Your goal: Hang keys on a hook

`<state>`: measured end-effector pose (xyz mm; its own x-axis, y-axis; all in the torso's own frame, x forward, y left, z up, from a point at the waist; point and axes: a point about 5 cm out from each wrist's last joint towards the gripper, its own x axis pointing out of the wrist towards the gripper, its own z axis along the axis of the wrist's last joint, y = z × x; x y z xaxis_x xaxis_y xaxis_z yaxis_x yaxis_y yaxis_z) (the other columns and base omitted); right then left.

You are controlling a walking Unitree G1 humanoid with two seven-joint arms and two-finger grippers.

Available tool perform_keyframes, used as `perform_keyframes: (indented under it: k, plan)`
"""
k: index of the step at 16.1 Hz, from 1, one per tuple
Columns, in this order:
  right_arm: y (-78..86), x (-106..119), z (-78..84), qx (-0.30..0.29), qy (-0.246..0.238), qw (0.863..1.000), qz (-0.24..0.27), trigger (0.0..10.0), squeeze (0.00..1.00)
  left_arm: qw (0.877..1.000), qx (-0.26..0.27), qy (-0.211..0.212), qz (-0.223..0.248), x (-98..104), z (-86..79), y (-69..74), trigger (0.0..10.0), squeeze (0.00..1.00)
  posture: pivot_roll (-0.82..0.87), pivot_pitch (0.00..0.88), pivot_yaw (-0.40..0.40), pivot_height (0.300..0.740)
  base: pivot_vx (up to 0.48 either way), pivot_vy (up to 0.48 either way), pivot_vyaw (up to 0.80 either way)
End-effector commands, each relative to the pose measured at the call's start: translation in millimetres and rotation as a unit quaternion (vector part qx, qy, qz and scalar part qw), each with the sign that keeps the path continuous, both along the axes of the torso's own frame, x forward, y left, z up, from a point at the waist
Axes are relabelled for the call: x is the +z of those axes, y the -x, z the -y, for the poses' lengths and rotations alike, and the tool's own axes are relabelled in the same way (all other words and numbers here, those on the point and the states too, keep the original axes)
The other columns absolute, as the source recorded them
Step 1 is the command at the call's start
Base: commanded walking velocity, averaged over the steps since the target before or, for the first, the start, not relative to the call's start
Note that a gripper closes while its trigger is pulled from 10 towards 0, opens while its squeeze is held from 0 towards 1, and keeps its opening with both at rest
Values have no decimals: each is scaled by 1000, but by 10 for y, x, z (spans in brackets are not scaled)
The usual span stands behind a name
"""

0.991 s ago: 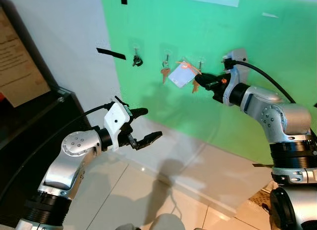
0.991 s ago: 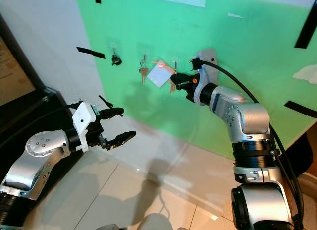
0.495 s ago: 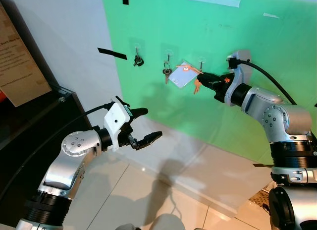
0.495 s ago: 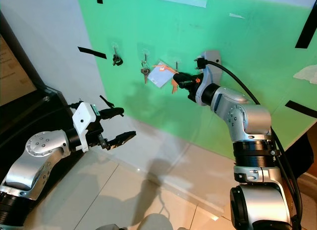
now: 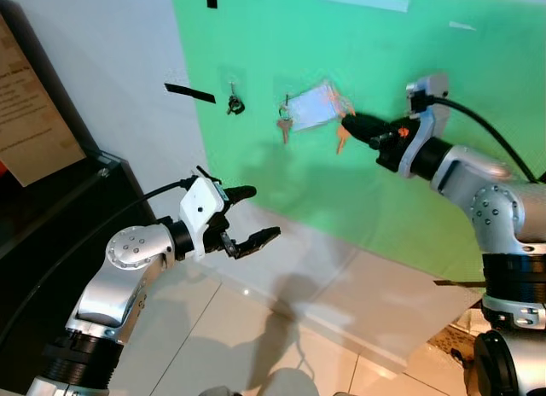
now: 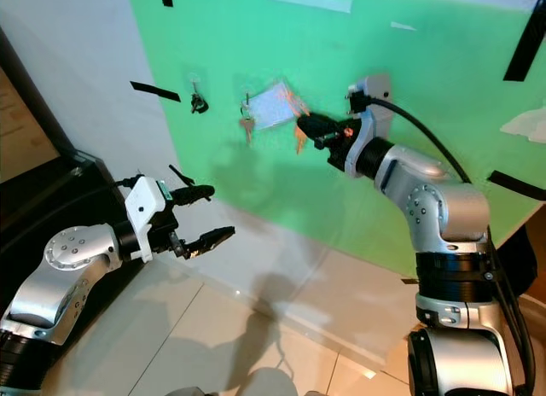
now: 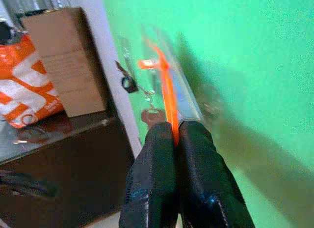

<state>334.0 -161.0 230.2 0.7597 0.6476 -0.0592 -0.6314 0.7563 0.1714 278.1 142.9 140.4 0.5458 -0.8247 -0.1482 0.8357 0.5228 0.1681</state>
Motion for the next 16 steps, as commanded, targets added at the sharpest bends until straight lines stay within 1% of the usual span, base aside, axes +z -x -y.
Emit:
perform_keyframes:
  k: [1,5,7,8,11,13,14,16]
  plan:
    - [39,0,-13,10,2,1000,4,10000,0,1000,-8,-7,3,4,20,-7,10000,0,-78,0,51,740,0,0,0]
    - [16,-45,-28,-1,-5,1000,-13,10000,0,1000,-9,-7,2,4,19,-1,10000,0,-74,0,46,740,0,0,0]
    - [42,-86,-55,14,6,1000,-20,10000,0,1000,-8,-7,1,3,19,3,10000,0,-73,0,44,740,0,0,0]
    - [74,-121,-86,30,26,999,-22,10000,0,1000,-8,-7,1,0,18,3,10000,0,-73,0,44,740,0,0,0]
    - [123,-138,-137,52,31,998,-23,10000,0,1000,-10,-6,0,-1,24,7,10000,0,-74,0,44,740,0,0,0]
    - [122,-142,-134,50,30,998,-25,10000,0,1000,-10,-5,-1,0,29,8,10000,0,-78,0,44,740,0,0,0]
    - [93,-136,-97,34,22,999,-26,10000,0,1000,-11,-5,-1,1,29,11,10000,0,-78,0,44,740,0,0,0]
    - [73,-116,-73,26,13,999,-24,10000,0,1000,-10,-5,-1,1,30,10,10000,0,-78,0,44,740,0,0,0]
